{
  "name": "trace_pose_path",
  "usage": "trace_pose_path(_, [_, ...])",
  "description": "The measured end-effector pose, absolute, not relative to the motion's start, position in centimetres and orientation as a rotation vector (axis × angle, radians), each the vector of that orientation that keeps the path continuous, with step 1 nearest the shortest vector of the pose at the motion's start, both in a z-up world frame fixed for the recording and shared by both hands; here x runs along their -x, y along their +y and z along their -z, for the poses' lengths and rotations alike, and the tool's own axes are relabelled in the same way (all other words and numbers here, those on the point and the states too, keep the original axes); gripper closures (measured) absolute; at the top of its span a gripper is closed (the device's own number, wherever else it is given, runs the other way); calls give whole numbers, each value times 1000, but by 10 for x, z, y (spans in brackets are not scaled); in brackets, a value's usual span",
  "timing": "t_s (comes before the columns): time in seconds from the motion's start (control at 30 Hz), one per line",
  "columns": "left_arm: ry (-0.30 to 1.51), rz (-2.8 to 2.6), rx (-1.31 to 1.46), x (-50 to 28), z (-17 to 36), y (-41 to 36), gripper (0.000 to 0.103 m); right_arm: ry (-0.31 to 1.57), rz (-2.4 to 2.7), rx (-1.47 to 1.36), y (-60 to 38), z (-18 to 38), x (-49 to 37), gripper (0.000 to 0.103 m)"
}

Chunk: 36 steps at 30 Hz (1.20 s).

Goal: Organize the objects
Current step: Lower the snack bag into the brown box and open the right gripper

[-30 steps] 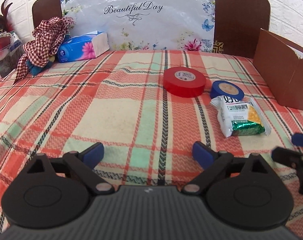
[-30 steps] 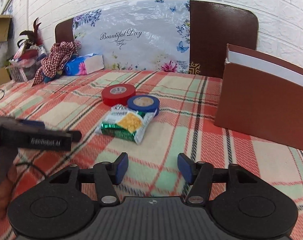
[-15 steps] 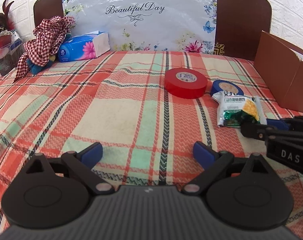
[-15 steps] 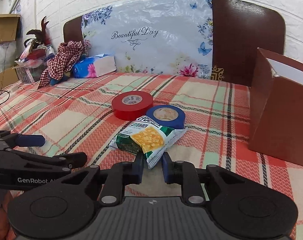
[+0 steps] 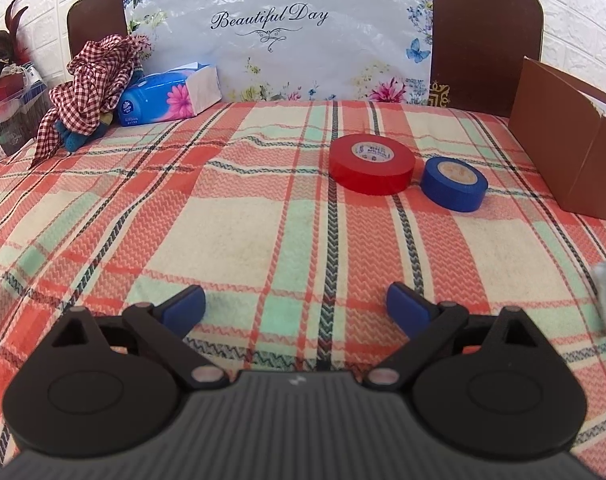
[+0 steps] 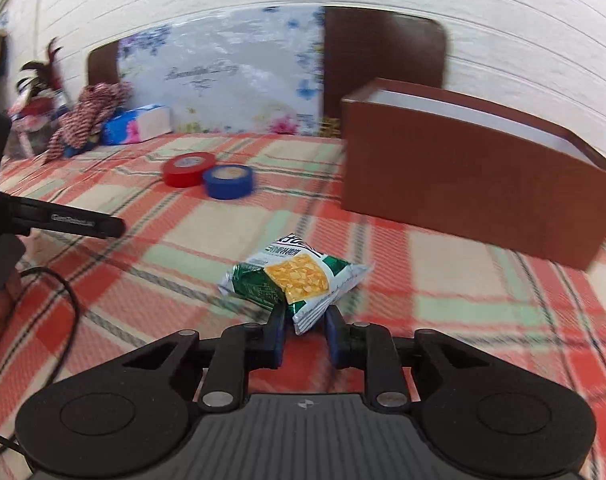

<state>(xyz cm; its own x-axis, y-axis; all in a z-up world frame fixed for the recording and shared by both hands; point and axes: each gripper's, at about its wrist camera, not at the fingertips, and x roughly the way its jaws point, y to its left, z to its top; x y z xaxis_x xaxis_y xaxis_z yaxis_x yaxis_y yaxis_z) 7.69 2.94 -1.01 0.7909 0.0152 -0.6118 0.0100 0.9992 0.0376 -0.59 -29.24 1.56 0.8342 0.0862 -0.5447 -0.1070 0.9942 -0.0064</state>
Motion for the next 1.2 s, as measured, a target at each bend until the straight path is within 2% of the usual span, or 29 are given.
trace_pose_path(0.07, [697,-2,-25,-78,4,26,6,584,-88,-8,-307,-15,13,66])
trace_pose_path(0.17, [744,140,68,-76,-14,11,16,586,-95,-50,-316,-14,17,63])
trace_pose_path(0.33, [775,416,84,-74,-35,-54,16,584,-120,-27,-310,-12,14,54])
trace_pose_path(0.53, [915,576,54,-80,-13,-117,16,591,-139,-47,-312,-11,9,54])
trace_pose_path(0.57, [889,572,25,-76,-10,-123,18,596,-146,-46,-312,-11,5,59])
trace_pose_path(0.6, [874,585,0,-74,-10,-127,29,598,-153,-45,-311,-12,2,67])
trace_pose_path(0.63, [877,604,-7,-72,-11,-131,39,599,-156,-45,-311,-12,-2,82])
trace_pose_path(0.67, [886,616,-9,-73,-14,-134,54,601,-159,-54,-311,-12,-6,85])
trace_pose_path(0.7, [889,610,-14,-73,-17,-136,56,596,-158,-71,-312,-13,-9,85])
trace_pose_path(0.8, [863,601,-21,-80,-35,-145,57,524,-136,-90,-314,-20,-9,86])
trace_pose_path(1.0, [666,673,-71,-83,-93,-172,57,262,-14,-1,-322,-53,-4,86])
trace_pose_path(1.17, [584,691,-100,-118,-118,-210,56,192,58,-39,-353,-74,-47,85])
trace_pose_path(1.2, [568,685,-113,-127,-120,-218,53,187,69,-44,-358,-76,-59,85])
